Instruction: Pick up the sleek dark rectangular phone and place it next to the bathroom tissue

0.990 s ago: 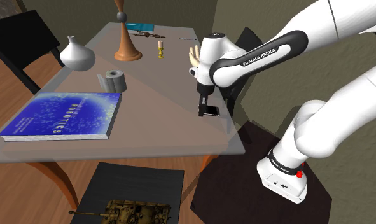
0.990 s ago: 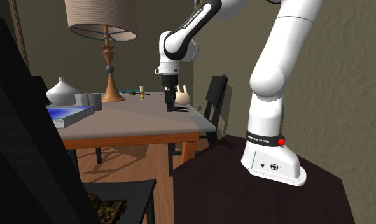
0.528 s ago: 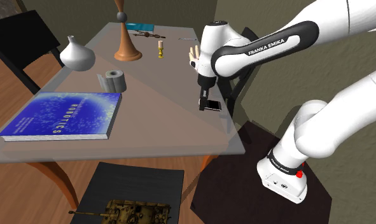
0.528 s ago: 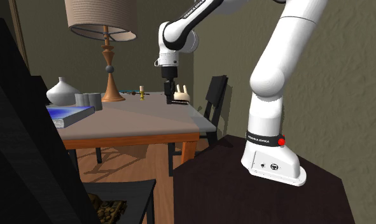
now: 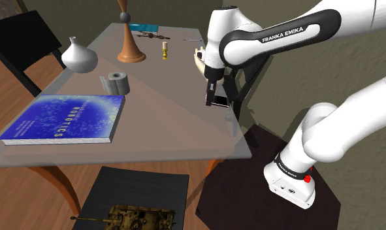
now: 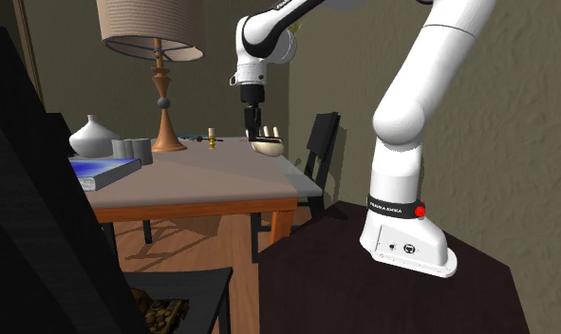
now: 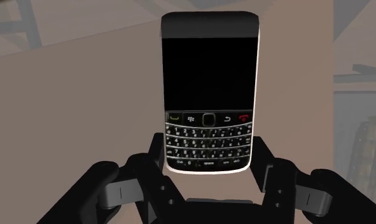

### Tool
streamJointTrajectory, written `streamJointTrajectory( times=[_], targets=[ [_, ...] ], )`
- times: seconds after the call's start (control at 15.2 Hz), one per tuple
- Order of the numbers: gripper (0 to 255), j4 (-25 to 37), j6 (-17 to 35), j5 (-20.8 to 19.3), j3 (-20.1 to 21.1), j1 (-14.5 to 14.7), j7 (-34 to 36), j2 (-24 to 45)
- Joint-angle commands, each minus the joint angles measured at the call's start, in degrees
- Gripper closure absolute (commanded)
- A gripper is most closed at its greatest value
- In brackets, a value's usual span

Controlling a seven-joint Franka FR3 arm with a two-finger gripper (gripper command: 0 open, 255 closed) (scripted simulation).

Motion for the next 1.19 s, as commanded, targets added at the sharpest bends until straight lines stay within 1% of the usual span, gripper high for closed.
streamJointTrajectory(
  times=[0.0, 0.66, 0.73, 1.12],
  targets=[
    [255, 0.9, -1.9, 0.0, -0.1, 0.0, -0.1, -0.9],
    [255, 7.2, -10.0, 0.0, -0.3, 0.0, -0.2, -2.7],
    [255, 7.3, -10.1, 0.0, -0.3, 0.0, -0.2, -2.8],
    [255, 20.6, -9.3, -0.8, 0.8, -0.1, 1.3, 11.3]
  ],
)
